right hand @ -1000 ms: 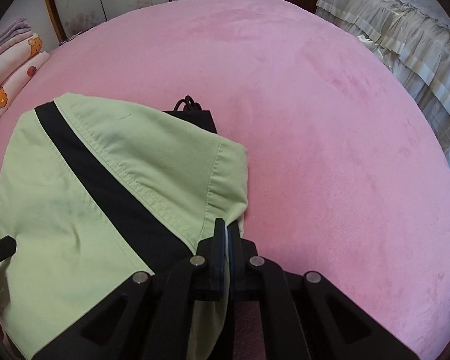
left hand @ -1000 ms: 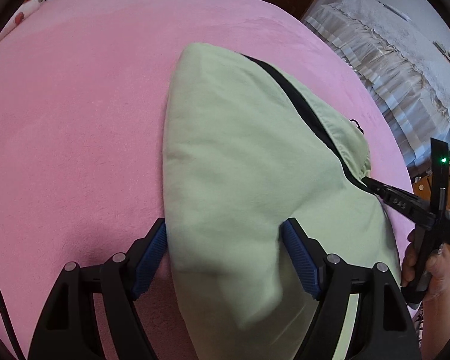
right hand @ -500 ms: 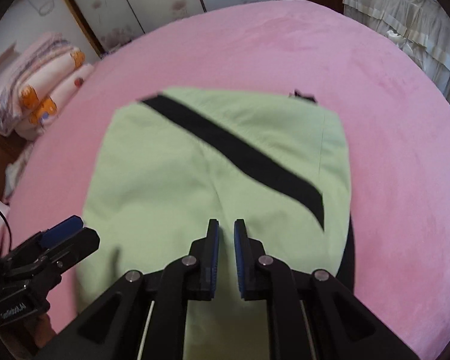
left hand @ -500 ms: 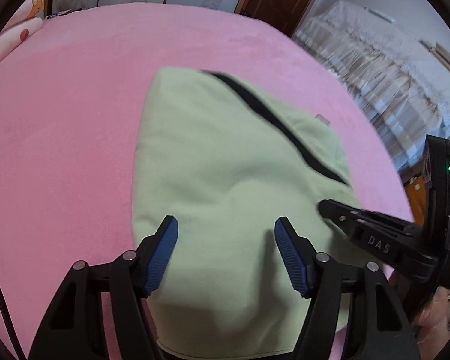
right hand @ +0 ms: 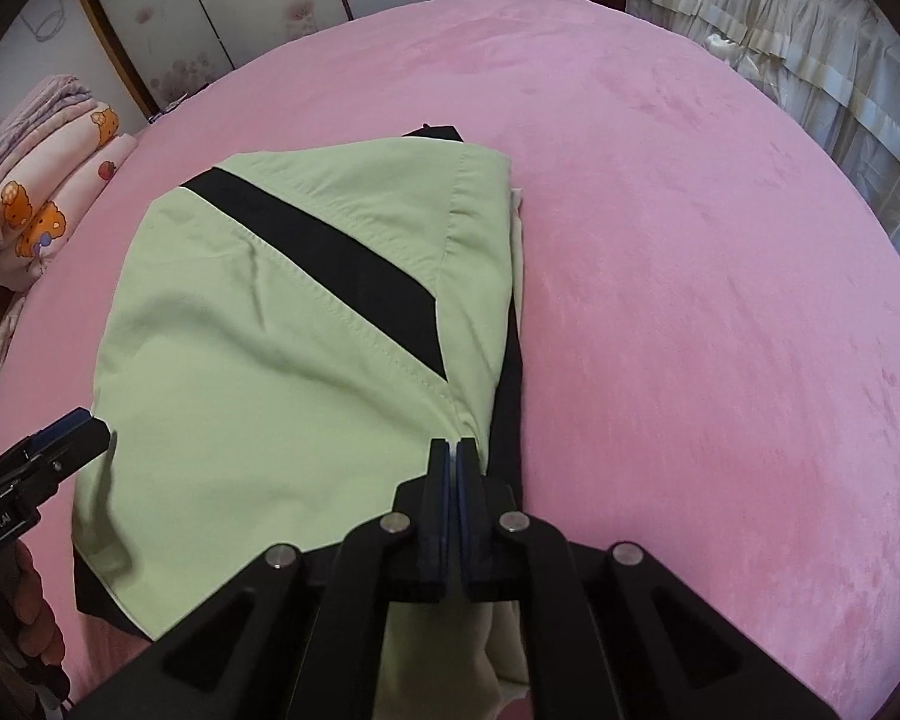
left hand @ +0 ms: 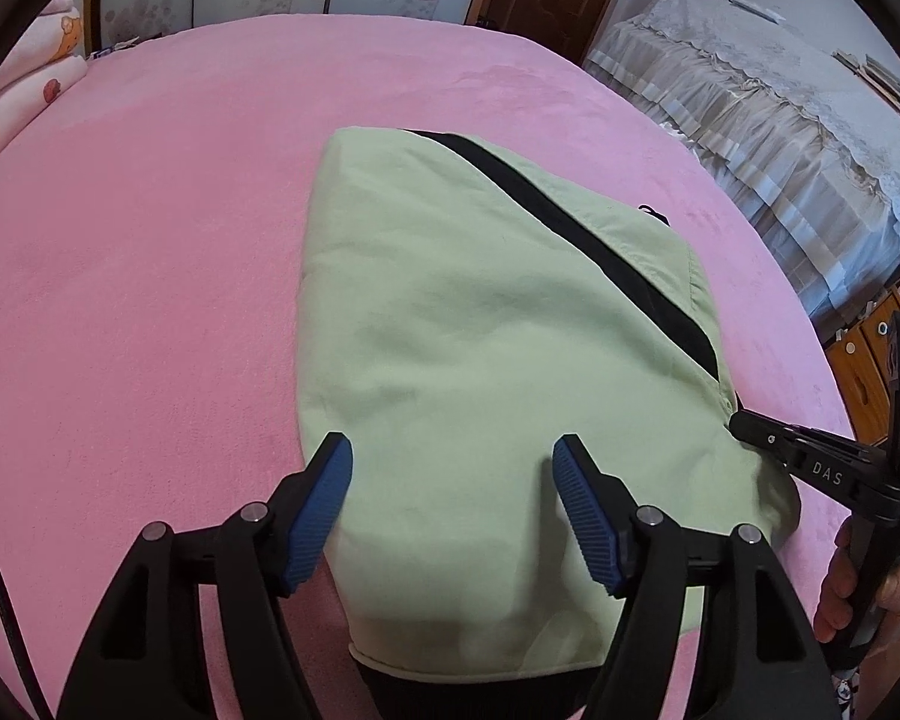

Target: Fold large clothes

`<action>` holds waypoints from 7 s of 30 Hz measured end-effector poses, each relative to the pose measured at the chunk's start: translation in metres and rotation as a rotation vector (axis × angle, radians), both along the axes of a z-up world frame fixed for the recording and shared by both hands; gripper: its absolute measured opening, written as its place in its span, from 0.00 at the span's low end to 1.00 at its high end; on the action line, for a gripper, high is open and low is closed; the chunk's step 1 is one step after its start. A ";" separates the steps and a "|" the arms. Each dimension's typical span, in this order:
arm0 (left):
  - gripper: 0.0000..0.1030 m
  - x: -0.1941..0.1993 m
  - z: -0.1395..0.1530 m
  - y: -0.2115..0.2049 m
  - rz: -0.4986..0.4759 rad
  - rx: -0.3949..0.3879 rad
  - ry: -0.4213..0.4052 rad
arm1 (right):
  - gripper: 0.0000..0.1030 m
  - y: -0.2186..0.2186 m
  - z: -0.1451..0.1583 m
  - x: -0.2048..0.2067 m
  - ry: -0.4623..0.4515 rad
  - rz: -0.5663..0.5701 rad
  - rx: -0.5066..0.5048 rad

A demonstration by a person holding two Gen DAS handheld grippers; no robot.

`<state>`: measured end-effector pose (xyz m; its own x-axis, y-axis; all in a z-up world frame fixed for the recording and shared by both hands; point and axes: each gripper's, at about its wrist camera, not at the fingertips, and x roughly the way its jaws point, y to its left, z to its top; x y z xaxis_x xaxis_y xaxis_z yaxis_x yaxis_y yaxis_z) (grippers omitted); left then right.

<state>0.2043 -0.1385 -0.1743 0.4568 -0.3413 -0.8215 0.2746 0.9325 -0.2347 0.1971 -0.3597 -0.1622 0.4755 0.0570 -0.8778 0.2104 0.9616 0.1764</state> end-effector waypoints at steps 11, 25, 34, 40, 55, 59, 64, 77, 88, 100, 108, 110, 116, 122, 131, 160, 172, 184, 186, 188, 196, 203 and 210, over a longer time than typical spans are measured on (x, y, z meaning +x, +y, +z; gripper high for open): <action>0.73 -0.023 0.015 0.005 0.009 0.015 0.039 | 0.23 0.011 0.020 -0.023 -0.005 -0.025 0.027; 0.73 -0.087 0.040 0.031 0.067 0.074 0.071 | 0.68 0.037 0.062 -0.095 -0.059 0.057 -0.140; 0.86 -0.074 0.043 0.052 0.022 -0.008 0.214 | 0.68 0.013 0.086 -0.098 -0.059 0.094 -0.090; 0.86 -0.047 0.029 0.055 -0.011 -0.061 0.301 | 0.68 -0.012 0.075 -0.072 0.002 0.089 0.050; 0.86 0.030 -0.051 0.050 -0.019 -0.267 0.379 | 0.68 -0.040 -0.023 0.021 0.093 0.155 0.397; 0.86 0.040 -0.059 0.044 -0.052 -0.304 0.357 | 0.68 -0.040 -0.042 0.036 0.071 0.176 0.484; 0.90 0.048 -0.064 0.029 -0.095 -0.302 0.334 | 0.68 -0.030 -0.047 0.058 0.027 0.217 0.515; 0.99 0.049 -0.059 0.004 -0.124 -0.187 0.297 | 0.32 -0.026 -0.045 0.066 0.018 0.201 0.443; 0.51 0.037 -0.027 -0.004 -0.061 -0.092 0.190 | 0.13 0.005 -0.020 0.064 0.014 0.180 0.313; 0.34 -0.013 0.036 0.009 -0.082 -0.022 0.082 | 0.10 0.056 0.035 0.024 -0.015 0.184 0.223; 0.33 -0.070 0.060 0.072 -0.051 -0.017 0.092 | 0.10 0.117 0.052 -0.022 -0.001 0.227 0.255; 0.33 -0.084 0.065 0.091 -0.040 -0.017 0.091 | 0.10 0.136 0.057 -0.031 0.001 0.245 0.257; 0.33 -0.103 0.083 0.165 0.015 -0.017 0.079 | 0.10 0.202 0.075 -0.038 0.001 0.323 0.288; 0.33 -0.091 0.106 0.243 0.079 0.017 0.035 | 0.10 0.278 0.093 -0.009 -0.028 0.408 0.298; 0.33 0.013 0.123 0.313 0.112 0.057 -0.049 | 0.10 0.357 0.111 0.104 -0.097 0.447 0.269; 0.78 0.286 0.005 0.381 0.316 0.240 -0.173 | 0.48 0.337 0.024 0.303 -0.191 0.272 0.161; 0.35 0.213 -0.014 0.325 0.303 0.279 -0.100 | 0.17 0.419 0.015 0.250 -0.151 0.405 -0.101; 0.71 0.182 0.017 0.306 0.300 0.241 -0.117 | 0.03 0.350 0.025 0.215 -0.107 0.320 0.010; 0.75 0.171 0.029 0.298 0.294 0.235 -0.119 | 0.03 0.342 0.039 0.201 -0.107 0.319 0.016; 0.79 0.160 0.040 0.291 0.293 0.231 -0.118 | 0.03 0.336 0.050 0.191 -0.111 0.315 0.000; 0.87 0.108 0.094 0.262 0.313 0.205 -0.078 | 0.19 0.312 0.103 0.153 -0.084 0.247 -0.005; 0.87 0.059 0.121 0.238 0.326 0.202 -0.036 | 0.40 0.280 0.149 0.096 -0.136 0.204 -0.039; 0.89 -0.002 0.140 0.203 0.292 0.196 -0.036 | 0.41 0.254 0.174 0.033 -0.160 0.189 -0.095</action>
